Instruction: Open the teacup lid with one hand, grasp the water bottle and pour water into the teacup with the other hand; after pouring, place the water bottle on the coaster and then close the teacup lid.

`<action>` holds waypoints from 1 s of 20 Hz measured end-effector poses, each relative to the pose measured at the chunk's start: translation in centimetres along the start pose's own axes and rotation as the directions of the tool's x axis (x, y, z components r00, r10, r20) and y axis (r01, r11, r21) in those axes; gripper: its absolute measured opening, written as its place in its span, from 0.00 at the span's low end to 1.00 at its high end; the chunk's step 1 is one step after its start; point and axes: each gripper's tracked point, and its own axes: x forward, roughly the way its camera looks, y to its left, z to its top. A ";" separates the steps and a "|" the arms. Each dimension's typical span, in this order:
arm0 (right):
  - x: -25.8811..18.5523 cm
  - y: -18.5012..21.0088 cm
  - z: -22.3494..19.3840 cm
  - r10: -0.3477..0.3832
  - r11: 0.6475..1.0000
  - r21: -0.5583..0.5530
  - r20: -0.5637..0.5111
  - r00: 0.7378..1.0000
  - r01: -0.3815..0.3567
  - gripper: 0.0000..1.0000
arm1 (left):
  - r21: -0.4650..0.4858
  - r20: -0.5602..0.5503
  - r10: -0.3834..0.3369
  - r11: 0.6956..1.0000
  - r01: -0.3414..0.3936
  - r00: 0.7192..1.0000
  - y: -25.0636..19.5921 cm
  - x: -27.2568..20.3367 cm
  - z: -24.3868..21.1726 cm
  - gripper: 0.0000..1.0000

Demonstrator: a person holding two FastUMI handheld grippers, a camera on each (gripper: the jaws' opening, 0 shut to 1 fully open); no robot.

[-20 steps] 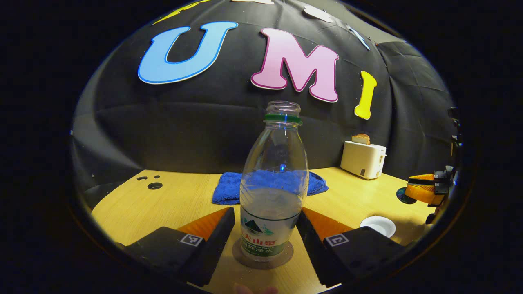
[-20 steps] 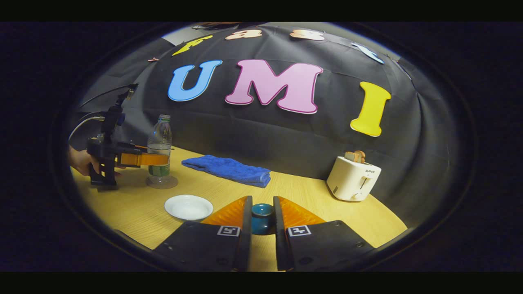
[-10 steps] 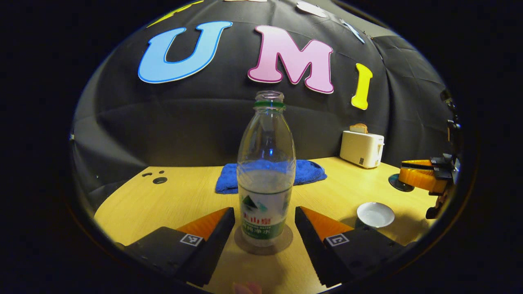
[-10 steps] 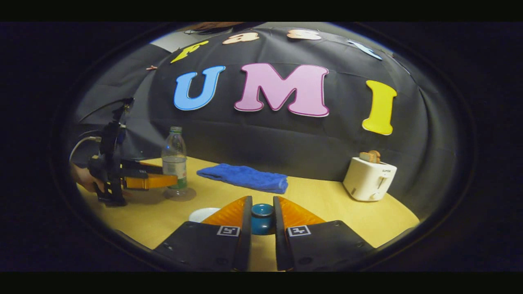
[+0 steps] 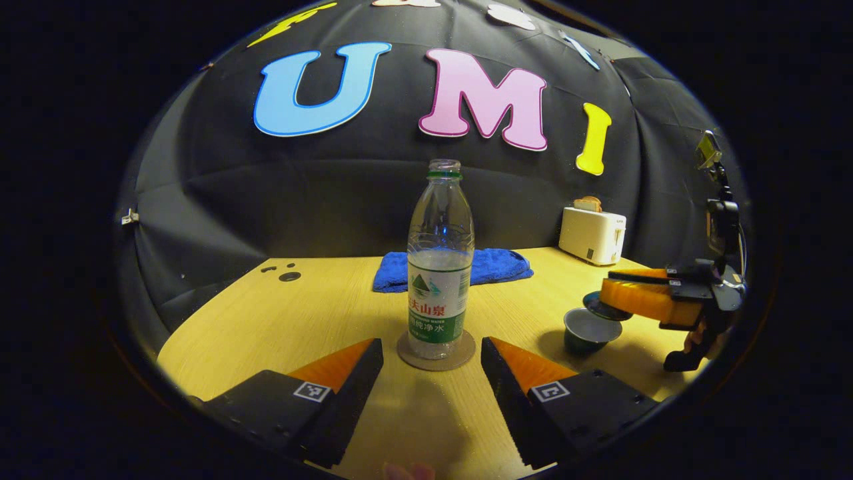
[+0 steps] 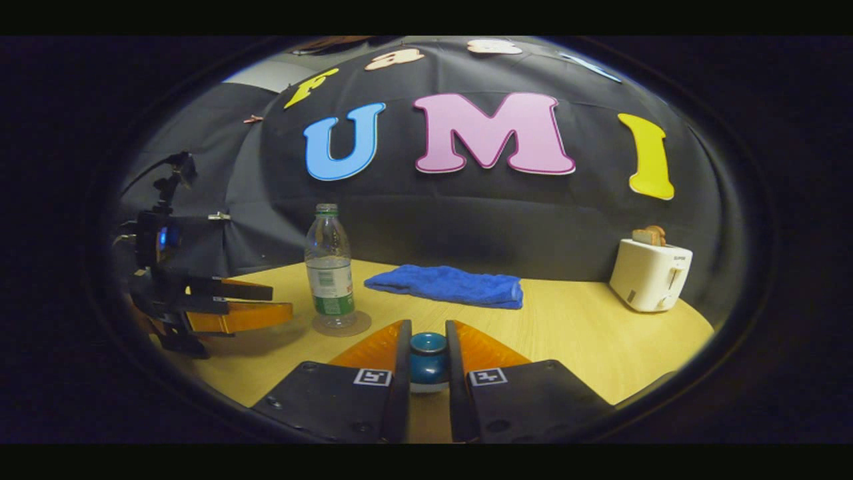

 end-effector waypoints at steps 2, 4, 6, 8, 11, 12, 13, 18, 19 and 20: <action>0.5 0.1 -0.8 0.006 1.000 0.025 -0.023 1.000 -0.006 0.23 | -0.008 0.003 0.006 1.000 -0.006 1.000 -0.4 -0.6 0.3 0.93; 0.8 0.0 -1.6 0.005 0.999 0.047 -0.048 0.999 -0.003 0.27 | -0.023 -0.001 0.009 1.000 -0.009 1.000 -0.6 -0.9 0.0 0.93; 1.1 -0.2 -1.8 0.001 0.999 0.043 -0.055 0.998 0.002 0.27 | -0.030 -0.003 0.013 0.999 -0.013 1.000 -0.6 -1.2 -0.2 0.93; 1.2 -0.1 -1.9 0.001 1.000 0.026 -0.057 0.998 0.001 0.27 | -0.033 -0.006 0.018 0.999 -0.018 1.000 -0.4 -1.3 -0.3 0.93; 1.5 0.0 -2.4 0.001 1.000 0.004 -0.078 0.997 0.000 0.27 | -0.028 -0.004 0.024 0.999 -0.024 1.000 -0.2 -1.4 -0.2 0.93; 1.5 0.1 -2.5 0.001 1.000 -0.004 -0.083 0.997 -0.001 0.23 | -0.026 -0.001 0.023 0.999 -0.023 1.000 -0.3 -1.4 -0.1 0.93; 1.5 0.1 -2.5 0.000 1.000 -0.009 -0.084 0.996 -0.001 0.29 | -0.024 0.000 0.020 1.000 -0.020 1.000 -0.4 -1.2 -0.1 0.93; 1.1 -0.2 -2.8 -0.011 1.000 -0.003 -0.101 0.995 0.010 0.51 | -0.018 -0.003 0.016 1.000 -0.016 1.000 -0.6 -1.9 0.3 0.93; 0.9 -0.1 -2.3 -0.008 1.000 0.007 -0.094 0.996 0.008 0.65 | -0.020 -0.002 0.021 1.000 -0.021 1.000 -0.6 -2.2 0.6 0.93; 0.5 -0.1 -1.4 -0.010 1.000 0.017 -0.079 0.997 0.012 0.70 | -0.025 0.000 0.026 0.999 -0.026 1.000 -0.7 -2.5 1.0 0.93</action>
